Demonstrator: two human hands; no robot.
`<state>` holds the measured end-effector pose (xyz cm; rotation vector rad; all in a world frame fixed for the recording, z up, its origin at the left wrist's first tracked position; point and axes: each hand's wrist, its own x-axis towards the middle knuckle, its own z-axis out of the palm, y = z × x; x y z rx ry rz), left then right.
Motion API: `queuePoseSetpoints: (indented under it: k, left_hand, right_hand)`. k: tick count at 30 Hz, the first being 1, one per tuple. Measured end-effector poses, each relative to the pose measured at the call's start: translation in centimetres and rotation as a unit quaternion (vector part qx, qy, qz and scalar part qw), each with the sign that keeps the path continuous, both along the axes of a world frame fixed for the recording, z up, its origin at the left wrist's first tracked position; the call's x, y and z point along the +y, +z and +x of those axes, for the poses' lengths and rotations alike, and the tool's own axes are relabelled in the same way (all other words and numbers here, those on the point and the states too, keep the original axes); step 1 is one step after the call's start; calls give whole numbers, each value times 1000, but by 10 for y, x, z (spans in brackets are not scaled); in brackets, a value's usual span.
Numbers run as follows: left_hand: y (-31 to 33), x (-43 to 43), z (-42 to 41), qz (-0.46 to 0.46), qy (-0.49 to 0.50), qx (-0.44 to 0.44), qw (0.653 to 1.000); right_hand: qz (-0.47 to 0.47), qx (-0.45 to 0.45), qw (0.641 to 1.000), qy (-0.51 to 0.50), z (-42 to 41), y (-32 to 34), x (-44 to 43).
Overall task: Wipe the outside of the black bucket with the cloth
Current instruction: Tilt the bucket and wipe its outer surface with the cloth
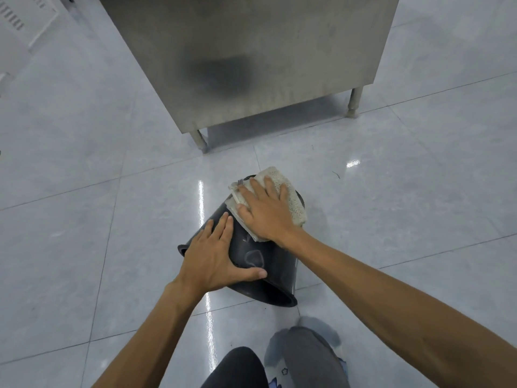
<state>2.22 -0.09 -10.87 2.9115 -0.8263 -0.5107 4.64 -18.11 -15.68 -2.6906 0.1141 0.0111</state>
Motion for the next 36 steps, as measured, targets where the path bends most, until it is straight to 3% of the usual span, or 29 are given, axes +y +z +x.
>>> queuePoseSetpoints:
  k: [8,18,24,29,36]
  left_hand:
    - [3,11,16,-68,-12,32,997]
    - [1,9,12,-34,8,16,999]
    - [-8,11,5,-33,7,18,999]
    - [-6,3,-7,-56,-40,-7,998]
    - [5,-39,-52,19,-130,-35,991]
  right_hand:
    - [63,-64,995,-36,-49,-10,32]
    - [48,28,997,-60,27,-7,-28]
    - [18,16,999,-32,-5,-6,-12]
    - [49,-2,998,-37,-51,0,11]
    - [23,72,993,-86,-5,-2,-50]
